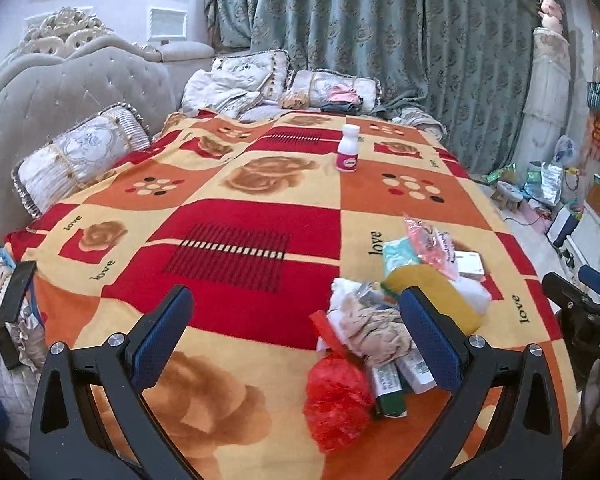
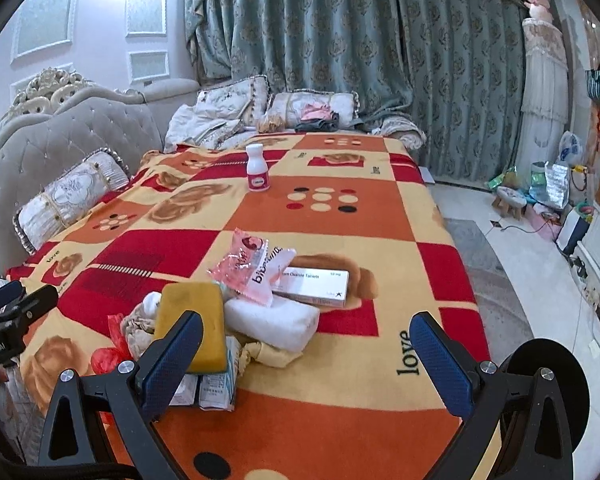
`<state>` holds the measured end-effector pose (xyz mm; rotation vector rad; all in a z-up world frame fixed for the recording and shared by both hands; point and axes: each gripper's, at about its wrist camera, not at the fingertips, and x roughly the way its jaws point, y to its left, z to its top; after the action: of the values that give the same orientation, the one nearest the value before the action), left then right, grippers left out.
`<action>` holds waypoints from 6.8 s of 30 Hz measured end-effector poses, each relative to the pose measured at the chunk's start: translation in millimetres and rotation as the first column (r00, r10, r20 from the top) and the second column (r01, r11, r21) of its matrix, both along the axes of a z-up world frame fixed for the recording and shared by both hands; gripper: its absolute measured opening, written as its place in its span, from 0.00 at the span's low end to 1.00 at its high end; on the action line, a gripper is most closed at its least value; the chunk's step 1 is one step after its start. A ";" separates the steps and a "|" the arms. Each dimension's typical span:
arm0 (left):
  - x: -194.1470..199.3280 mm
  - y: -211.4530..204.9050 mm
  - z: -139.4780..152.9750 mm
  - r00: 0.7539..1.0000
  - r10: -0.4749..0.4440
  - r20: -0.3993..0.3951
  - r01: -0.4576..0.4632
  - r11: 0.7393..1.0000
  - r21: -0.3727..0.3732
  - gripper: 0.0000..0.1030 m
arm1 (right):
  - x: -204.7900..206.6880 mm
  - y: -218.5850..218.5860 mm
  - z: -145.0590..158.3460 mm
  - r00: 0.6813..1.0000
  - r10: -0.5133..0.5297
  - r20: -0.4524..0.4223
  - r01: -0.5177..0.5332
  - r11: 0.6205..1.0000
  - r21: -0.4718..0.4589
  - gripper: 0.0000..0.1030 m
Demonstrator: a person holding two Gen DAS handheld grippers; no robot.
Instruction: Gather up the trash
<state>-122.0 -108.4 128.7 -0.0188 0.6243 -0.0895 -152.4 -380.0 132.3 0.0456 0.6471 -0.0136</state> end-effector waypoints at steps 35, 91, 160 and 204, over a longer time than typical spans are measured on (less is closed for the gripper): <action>-3.1 -10.9 16.1 0.998 -0.004 0.066 0.006 0.999 -0.031 1.00 | -6.6 10.1 20.8 0.995 0.009 0.104 -0.007 1.000 -0.025 1.00; -6.8 0.0 10.9 0.999 0.031 0.044 -0.029 0.999 -0.027 1.00 | -8.9 12.7 10.7 0.997 0.039 0.061 -0.038 0.999 -0.016 1.00; -22.7 -223.5 -3.3 0.775 -0.597 -0.208 0.579 0.802 -0.145 0.22 | -54.9 -167.5 -25.0 0.986 -0.068 -0.151 0.099 0.973 0.211 0.55; -8.2 -290.1 -39.9 0.797 -0.548 -0.255 0.528 0.836 -0.146 0.55 | -78.0 -231.3 -58.3 0.943 -0.254 -0.217 0.292 0.943 0.163 0.71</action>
<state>-130.3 -398.5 88.8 0.0843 0.9069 -0.6775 -230.4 -611.3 74.0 0.3258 0.8313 -0.2276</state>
